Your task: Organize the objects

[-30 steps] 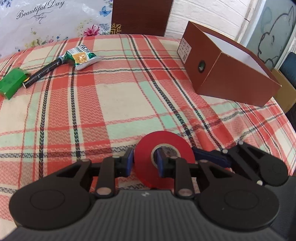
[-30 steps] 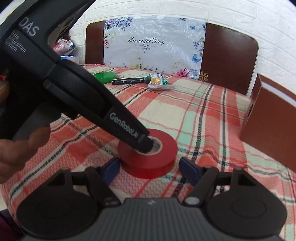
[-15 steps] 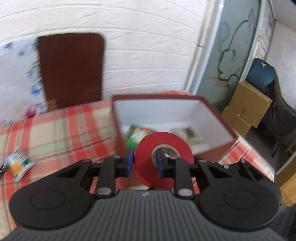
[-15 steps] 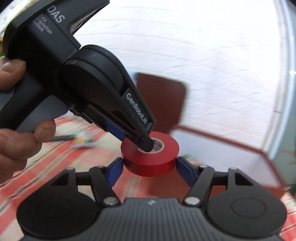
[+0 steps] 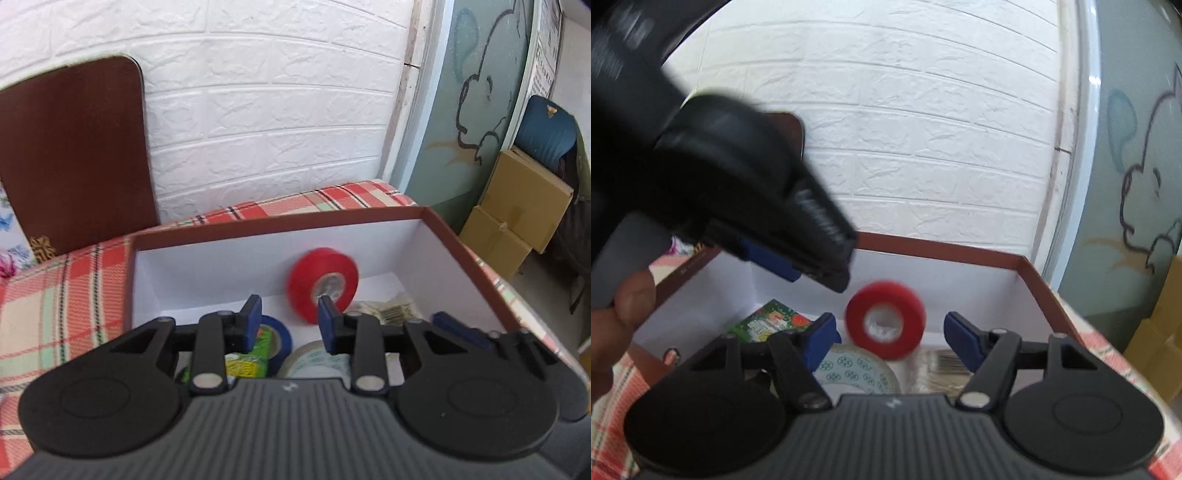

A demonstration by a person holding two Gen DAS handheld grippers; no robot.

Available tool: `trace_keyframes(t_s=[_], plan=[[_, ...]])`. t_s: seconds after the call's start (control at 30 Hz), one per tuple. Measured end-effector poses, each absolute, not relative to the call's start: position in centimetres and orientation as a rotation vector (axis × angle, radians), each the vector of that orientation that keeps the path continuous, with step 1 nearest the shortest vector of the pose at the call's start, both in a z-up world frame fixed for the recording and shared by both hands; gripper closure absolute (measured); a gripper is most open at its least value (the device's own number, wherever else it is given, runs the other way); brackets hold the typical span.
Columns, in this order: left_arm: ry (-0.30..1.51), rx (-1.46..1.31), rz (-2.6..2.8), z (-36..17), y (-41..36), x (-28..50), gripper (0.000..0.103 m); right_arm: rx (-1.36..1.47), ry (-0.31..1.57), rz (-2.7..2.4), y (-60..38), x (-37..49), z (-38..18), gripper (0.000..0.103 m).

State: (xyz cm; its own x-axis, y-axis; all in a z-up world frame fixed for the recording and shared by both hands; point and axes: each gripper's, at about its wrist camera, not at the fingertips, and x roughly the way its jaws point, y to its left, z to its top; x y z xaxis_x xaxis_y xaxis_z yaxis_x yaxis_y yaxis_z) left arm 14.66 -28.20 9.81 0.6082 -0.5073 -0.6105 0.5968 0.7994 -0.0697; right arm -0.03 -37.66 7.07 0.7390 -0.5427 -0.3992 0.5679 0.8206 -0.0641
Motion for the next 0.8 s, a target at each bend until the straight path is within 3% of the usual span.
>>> trace_keyframes(t_s=[0.43,0.8], plan=[[0.628,0.215,-0.582,10.8,-23.5,7.8,0.061,0.327,0.283,-0.663,-35.4,-7.5,9.4,0.031],[0.679,0.209,-0.513,8.8,-18.8,3.7,0.054,0.441,0.29,-0.642,-32.3,-11.1,10.4,0.029]])
